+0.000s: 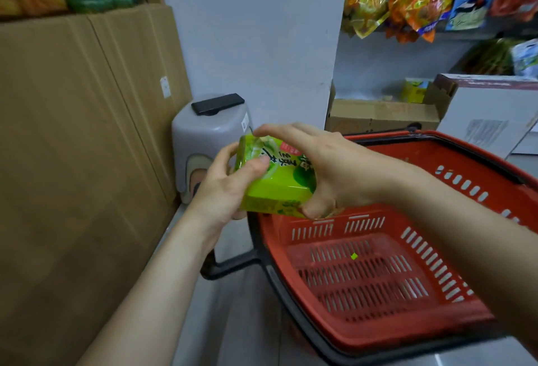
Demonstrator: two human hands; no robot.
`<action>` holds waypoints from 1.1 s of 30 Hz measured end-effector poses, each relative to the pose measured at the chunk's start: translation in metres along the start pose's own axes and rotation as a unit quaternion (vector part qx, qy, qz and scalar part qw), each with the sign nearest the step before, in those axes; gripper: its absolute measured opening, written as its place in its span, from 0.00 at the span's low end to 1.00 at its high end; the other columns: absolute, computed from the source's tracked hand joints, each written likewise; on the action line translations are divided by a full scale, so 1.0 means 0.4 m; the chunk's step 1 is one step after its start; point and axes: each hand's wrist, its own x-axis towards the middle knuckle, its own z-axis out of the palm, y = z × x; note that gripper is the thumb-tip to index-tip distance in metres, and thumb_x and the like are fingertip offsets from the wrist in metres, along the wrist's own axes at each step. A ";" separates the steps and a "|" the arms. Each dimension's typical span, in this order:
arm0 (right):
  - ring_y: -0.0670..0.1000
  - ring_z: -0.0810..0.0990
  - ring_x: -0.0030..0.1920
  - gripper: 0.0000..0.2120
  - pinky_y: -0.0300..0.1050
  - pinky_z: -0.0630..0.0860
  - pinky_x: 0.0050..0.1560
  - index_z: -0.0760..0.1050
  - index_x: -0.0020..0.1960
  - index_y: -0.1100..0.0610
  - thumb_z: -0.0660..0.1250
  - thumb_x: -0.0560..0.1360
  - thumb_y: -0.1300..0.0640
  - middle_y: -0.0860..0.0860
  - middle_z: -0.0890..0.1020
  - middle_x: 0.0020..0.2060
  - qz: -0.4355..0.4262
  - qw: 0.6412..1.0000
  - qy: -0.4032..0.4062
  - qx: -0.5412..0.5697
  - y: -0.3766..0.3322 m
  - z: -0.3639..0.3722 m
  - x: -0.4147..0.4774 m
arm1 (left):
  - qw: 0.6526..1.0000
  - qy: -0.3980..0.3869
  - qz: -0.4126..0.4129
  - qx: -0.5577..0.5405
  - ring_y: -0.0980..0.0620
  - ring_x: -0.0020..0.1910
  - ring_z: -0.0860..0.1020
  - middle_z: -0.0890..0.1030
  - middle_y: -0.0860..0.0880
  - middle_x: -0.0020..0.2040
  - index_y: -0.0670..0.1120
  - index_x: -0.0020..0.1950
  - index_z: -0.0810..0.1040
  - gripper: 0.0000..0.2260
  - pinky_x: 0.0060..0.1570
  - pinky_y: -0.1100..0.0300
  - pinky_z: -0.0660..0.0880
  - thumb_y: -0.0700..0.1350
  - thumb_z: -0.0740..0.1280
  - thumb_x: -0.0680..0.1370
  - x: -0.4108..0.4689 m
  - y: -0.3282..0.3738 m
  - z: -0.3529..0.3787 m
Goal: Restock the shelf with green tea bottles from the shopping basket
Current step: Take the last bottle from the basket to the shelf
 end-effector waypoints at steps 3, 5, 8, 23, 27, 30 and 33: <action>0.40 0.66 0.53 0.55 0.54 0.70 0.59 0.50 0.74 0.36 0.78 0.56 0.52 0.42 0.67 0.66 -0.023 0.999 0.026 -0.003 -0.027 -0.013 0.009 | 0.994 0.082 0.046 -0.053 0.49 0.38 0.82 0.85 0.52 0.41 0.55 0.57 0.78 0.23 0.42 0.48 0.74 0.51 0.75 0.63 -0.022 0.038 -0.011; 0.46 0.64 0.65 0.56 0.56 0.65 0.63 0.48 0.74 0.34 0.79 0.56 0.47 0.43 0.65 0.68 -0.020 0.997 0.070 -0.012 -0.039 -0.026 0.016 | 0.984 0.129 0.070 -0.100 0.51 0.33 0.81 0.84 0.52 0.37 0.55 0.54 0.78 0.17 0.36 0.50 0.74 0.46 0.74 0.67 -0.038 0.061 -0.021; 0.49 0.60 0.72 0.58 0.58 0.63 0.69 0.47 0.75 0.34 0.77 0.54 0.34 0.48 0.62 0.73 0.063 0.974 0.183 0.116 -0.063 -0.022 0.023 | 0.956 0.202 0.086 -0.192 0.50 0.36 0.82 0.83 0.47 0.45 0.50 0.61 0.75 0.20 0.33 0.51 0.76 0.45 0.72 0.70 -0.057 0.088 -0.053; 0.49 0.86 0.39 0.34 0.54 0.80 0.37 0.62 0.68 0.39 0.74 0.66 0.44 0.47 0.81 0.51 0.093 0.660 0.114 0.737 -0.461 0.038 0.240 | 0.877 0.273 0.270 0.290 0.51 0.56 0.77 0.73 0.55 0.58 0.63 0.59 0.63 0.32 0.55 0.49 0.76 0.60 0.74 0.59 -0.321 0.245 -0.363; 0.50 0.84 0.50 0.38 0.49 0.82 0.41 0.62 0.65 0.35 0.78 0.60 0.41 0.49 0.78 0.61 -0.004 0.722 0.144 0.677 -0.595 0.014 0.273 | 0.851 0.269 0.219 0.395 0.53 0.56 0.78 0.76 0.56 0.59 0.65 0.62 0.67 0.36 0.57 0.49 0.76 0.66 0.71 0.55 -0.401 0.339 -0.476; 0.51 0.78 0.61 0.47 0.54 0.77 0.59 0.57 0.65 0.32 0.77 0.52 0.34 0.48 0.73 0.64 -0.065 0.753 0.204 0.623 -0.709 0.004 0.300 | 0.786 0.321 0.199 0.489 0.56 0.55 0.76 0.74 0.58 0.59 0.66 0.68 0.62 0.43 0.55 0.58 0.73 0.69 0.68 0.53 -0.461 0.396 -0.533; 0.53 0.74 0.65 0.52 0.55 0.72 0.64 0.50 0.66 0.27 0.75 0.49 0.32 0.51 0.70 0.68 -0.130 0.749 0.163 0.629 -0.828 -0.024 0.325 | 0.686 0.398 0.214 0.570 0.50 0.51 0.75 0.70 0.58 0.54 0.63 0.72 0.60 0.45 0.46 0.54 0.72 0.68 0.69 0.57 -0.533 0.438 -0.567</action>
